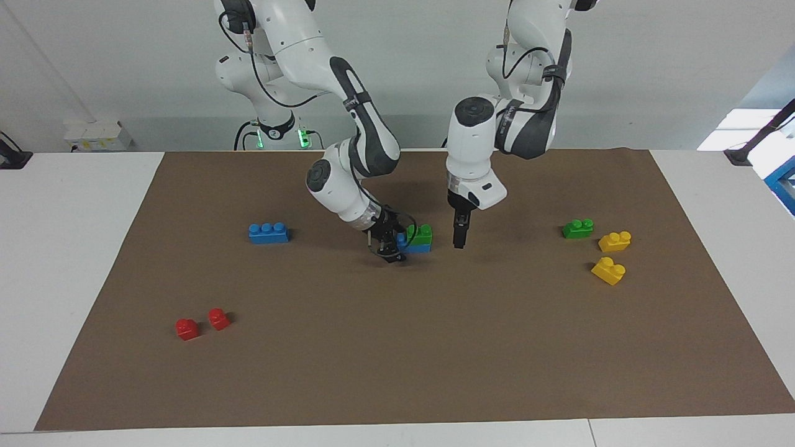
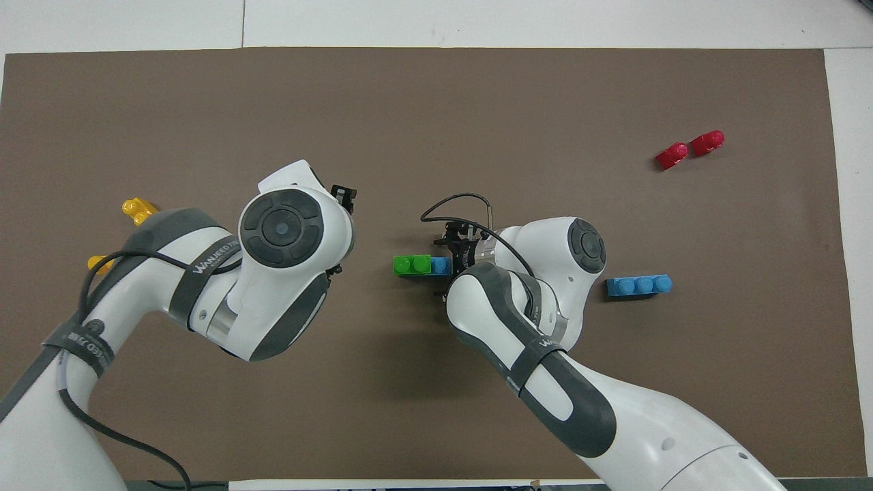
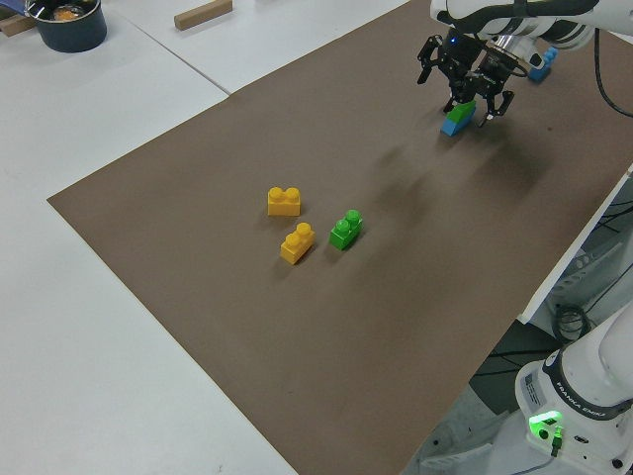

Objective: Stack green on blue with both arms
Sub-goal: 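Open both grippers and withdraw them from the joined bricks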

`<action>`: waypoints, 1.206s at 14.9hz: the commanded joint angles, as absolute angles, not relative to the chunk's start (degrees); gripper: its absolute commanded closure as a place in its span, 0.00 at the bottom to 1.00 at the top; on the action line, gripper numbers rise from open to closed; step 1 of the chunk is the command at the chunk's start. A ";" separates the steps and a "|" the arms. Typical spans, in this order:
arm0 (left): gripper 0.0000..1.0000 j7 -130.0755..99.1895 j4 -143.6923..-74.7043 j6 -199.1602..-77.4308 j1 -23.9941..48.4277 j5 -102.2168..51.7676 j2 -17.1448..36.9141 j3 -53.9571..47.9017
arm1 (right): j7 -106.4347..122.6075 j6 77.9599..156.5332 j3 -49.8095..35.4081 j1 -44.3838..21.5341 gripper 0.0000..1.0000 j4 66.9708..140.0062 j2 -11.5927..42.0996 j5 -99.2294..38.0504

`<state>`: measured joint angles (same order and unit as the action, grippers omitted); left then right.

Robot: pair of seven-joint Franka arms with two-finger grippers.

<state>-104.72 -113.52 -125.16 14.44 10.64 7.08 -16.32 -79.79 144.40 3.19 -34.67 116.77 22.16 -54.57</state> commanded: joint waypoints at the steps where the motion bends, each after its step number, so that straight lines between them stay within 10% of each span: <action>1: 0.00 -95.40 -113.03 -122.27 11.61 11.51 5.01 -16.52 | -78.31 139.33 3.43 -31.04 0.00 116.37 20.05 -54.76; 18: 0.00 -18.06 -95.90 -100.04 -11.33 1.94 0.88 -15.82 | -37.22 104.68 3.60 -4.57 0.00 100.28 4.41 -10.57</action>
<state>-25.38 -99.05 -104.15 -9.96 3.56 0.79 -15.55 -44.95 105.95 4.24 -5.32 100.83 7.10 -15.12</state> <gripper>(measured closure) 0.000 0.000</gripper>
